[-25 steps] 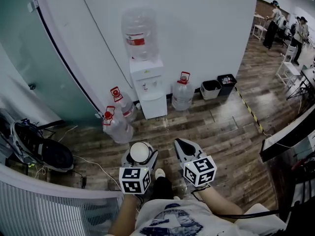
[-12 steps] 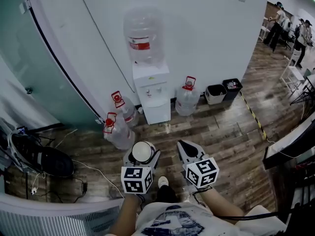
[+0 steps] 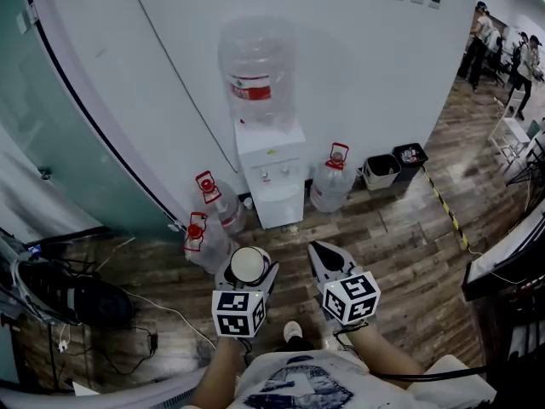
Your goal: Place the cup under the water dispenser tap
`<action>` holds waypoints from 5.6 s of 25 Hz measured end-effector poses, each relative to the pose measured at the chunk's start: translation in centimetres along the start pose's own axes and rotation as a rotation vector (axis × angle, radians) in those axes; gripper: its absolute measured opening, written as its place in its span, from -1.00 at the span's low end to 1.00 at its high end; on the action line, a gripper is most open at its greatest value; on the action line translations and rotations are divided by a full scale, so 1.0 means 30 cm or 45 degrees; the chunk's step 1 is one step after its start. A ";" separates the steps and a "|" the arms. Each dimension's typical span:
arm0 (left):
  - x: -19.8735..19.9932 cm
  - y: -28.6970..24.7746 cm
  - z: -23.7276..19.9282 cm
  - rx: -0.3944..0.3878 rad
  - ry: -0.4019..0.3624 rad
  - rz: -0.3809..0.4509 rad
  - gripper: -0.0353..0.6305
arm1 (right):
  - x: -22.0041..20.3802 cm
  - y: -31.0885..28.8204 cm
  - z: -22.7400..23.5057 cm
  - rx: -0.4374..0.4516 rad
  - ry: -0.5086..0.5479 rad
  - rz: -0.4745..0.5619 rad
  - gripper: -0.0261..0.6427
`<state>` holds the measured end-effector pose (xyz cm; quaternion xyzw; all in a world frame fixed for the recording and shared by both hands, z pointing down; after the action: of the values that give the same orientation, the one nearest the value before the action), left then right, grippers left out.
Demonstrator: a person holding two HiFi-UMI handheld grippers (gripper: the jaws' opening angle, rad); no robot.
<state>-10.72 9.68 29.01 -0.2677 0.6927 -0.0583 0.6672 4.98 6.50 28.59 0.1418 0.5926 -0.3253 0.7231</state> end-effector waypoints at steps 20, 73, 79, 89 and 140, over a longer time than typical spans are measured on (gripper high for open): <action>0.087 -0.354 -0.216 -0.062 -0.003 -0.043 0.43 | 0.028 -0.335 0.173 -0.080 -0.029 -0.047 -0.86; -0.634 -1.898 -0.790 0.033 -0.033 -0.280 0.43 | -0.878 -1.558 1.013 -0.053 0.009 -0.236 -0.86; -0.718 -2.019 -0.828 0.050 -0.041 -0.288 0.43 | -0.965 -1.630 1.052 -0.018 0.005 -0.250 -0.86; -0.808 -2.154 -0.865 0.066 -0.021 -0.307 0.43 | -1.066 -1.686 1.109 0.004 0.006 -0.257 -0.86; -0.707 -2.062 -0.816 0.185 0.004 -0.282 0.44 | -0.929 -1.485 1.056 0.004 0.040 -0.318 -0.86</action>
<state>-16.69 -40.13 77.55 -0.2933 0.6538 -0.1822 0.6733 -1.62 -37.12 71.24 0.0733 0.6164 -0.4115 0.6674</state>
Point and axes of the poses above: the fingertips, and each gripper's own axes: y backward along the fingers, z to its right, x out of its top, the point moved 4 cm from there along y, backward along the fingers, and after that the axes turned 1 degree about x, right-handed, at the moved point
